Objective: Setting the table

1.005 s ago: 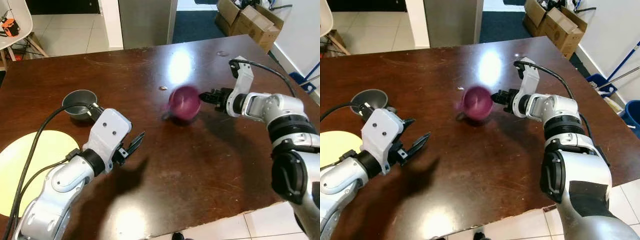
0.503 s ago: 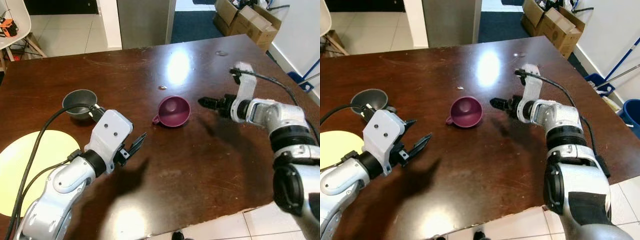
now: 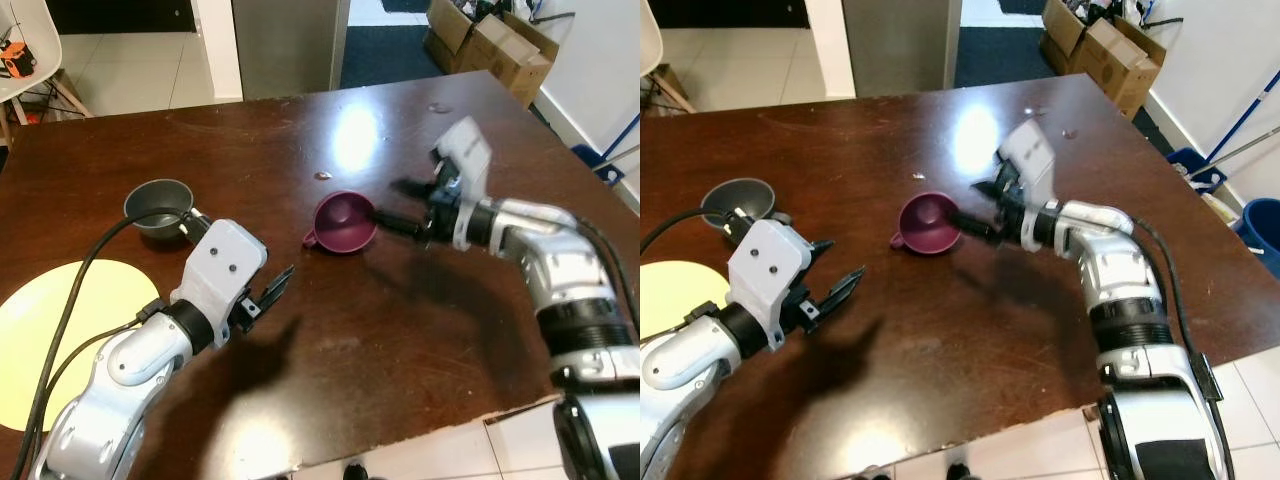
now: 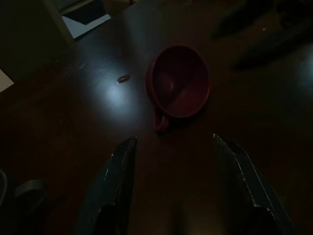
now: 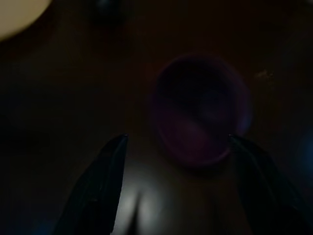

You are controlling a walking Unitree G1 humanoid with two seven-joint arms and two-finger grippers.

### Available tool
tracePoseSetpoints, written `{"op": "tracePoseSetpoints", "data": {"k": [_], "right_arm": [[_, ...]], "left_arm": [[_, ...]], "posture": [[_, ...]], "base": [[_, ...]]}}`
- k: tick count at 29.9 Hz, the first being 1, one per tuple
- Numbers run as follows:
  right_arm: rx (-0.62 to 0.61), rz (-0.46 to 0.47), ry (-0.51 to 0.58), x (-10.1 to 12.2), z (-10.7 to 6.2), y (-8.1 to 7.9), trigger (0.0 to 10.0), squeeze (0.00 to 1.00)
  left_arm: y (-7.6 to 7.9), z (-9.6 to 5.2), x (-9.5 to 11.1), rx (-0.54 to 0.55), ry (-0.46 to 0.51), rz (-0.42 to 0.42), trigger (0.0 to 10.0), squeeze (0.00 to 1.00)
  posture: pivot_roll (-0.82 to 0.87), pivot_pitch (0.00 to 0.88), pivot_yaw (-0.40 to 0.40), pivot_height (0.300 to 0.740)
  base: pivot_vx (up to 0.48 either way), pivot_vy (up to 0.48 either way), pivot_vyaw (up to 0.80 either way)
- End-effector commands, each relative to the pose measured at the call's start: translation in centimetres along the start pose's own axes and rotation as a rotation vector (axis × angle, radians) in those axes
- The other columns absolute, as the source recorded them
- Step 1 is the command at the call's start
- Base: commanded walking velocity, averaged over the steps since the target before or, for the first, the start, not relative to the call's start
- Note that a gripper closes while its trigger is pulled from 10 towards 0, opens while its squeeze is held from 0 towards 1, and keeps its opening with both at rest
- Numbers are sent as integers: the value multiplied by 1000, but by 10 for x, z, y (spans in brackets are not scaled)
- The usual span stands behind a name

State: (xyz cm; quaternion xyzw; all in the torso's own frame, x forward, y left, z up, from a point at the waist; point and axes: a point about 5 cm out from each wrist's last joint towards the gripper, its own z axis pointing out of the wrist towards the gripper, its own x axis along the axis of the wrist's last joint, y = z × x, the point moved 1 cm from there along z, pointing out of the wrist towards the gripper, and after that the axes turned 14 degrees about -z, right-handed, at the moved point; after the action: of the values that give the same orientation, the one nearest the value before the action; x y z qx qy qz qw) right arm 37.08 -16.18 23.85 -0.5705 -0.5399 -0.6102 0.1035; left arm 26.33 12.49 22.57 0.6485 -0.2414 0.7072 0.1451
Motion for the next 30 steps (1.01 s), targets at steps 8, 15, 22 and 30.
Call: {"op": "tracePoseSetpoints", "data": {"k": [8,15,22,30], "right_arm": [[-13,-229,-172,-23,-5,-1,10000,0],[-228,-162,-71,-23,9,10,10000,0],[-347,-152,-15,-13,23,20,10000,0],[-342,-138,-46,-19,32,18,10000,0]], "left_arm": [[2,0,-4,-12,-13,-8,10000,0],[0,0,-2,-12,-13,-1,10000,0],[-2,-3,-1,-5,-17,7,10000,0],[-3,-6,2,-1,-22,17,10000,0]], "posture": [[118,152,73,740],[131,154,78,740],[162,158,78,740],[213,179,79,740]], "base": [[0,0,0],[0,0,0],[0,0,0],[0,0,0]]}}
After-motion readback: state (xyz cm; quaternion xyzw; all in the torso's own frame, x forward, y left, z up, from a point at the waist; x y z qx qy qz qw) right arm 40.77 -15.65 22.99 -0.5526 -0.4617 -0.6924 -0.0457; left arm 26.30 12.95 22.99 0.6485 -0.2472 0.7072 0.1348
